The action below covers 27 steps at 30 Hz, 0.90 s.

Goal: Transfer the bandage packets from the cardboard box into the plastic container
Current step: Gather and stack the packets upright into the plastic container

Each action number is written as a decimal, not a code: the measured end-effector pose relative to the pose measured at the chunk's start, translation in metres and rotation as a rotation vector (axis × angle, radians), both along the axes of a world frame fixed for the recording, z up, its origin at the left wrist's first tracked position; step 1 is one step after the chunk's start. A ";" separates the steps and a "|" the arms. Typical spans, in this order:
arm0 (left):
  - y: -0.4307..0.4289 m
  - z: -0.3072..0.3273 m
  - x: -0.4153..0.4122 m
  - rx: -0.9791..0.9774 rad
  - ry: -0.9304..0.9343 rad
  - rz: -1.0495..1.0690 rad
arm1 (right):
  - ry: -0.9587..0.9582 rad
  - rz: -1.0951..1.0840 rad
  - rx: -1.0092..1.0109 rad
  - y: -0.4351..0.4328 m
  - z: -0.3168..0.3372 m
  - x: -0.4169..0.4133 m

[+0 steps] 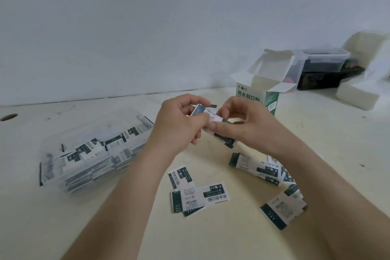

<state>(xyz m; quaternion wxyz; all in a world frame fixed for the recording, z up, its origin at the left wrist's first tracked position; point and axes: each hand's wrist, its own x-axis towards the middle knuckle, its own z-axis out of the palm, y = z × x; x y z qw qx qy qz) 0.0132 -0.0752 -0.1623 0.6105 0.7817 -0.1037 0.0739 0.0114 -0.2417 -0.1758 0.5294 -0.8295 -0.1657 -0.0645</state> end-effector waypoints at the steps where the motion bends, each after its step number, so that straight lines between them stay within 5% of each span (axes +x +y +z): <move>1: 0.000 -0.001 0.000 0.007 0.013 0.030 | -0.064 -0.039 -0.142 0.002 0.001 -0.001; 4: 0.000 -0.002 0.001 0.014 0.020 0.103 | -0.250 -0.180 -0.414 0.010 0.003 -0.006; 10: -0.003 0.001 0.002 -0.056 0.058 0.104 | -0.307 -0.152 -0.508 0.018 0.004 -0.009; 12: -0.002 0.002 0.003 -0.081 0.119 0.053 | -0.248 -0.120 -0.372 0.020 0.001 -0.008; 15: 0.005 0.009 0.001 -0.119 0.144 -0.055 | 0.039 -0.044 0.083 0.019 0.000 -0.005; 19: 0.019 0.020 -0.008 0.345 -0.122 -0.173 | 0.432 0.184 0.617 0.018 0.012 -0.010; 22: 0.020 0.020 -0.019 0.570 -0.153 -0.283 | 0.459 0.243 0.622 0.025 0.022 -0.016; 27: 0.033 0.022 -0.026 0.509 -0.298 -0.204 | 0.457 0.333 0.583 0.046 0.033 -0.023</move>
